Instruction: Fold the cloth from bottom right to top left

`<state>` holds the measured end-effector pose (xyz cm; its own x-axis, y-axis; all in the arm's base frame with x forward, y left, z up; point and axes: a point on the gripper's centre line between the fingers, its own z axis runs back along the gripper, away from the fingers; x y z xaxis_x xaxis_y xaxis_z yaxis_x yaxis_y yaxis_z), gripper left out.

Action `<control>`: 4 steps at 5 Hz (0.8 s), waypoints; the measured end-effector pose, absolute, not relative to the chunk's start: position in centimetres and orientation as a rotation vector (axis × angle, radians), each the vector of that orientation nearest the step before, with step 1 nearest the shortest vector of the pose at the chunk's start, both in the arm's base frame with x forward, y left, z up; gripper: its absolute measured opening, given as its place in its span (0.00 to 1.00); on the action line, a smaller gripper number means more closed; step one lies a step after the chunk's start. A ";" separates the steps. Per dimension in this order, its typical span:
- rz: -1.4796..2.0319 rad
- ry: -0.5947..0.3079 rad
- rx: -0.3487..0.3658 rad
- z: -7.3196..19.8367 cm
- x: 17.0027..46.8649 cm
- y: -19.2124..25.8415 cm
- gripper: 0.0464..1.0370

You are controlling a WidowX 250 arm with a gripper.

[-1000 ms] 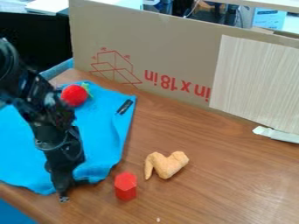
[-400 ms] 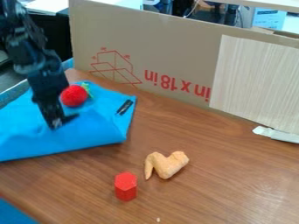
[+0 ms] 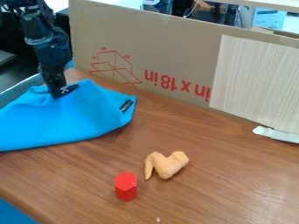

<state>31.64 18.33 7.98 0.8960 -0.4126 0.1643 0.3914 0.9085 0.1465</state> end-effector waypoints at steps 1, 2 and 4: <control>-0.412 -0.172 0.145 7.4 34.0 19.4 0.01; -0.394 -0.172 0.167 7.2 35.9 20.1 0.01; -0.355 -0.193 0.159 8.2 39.5 21.9 0.01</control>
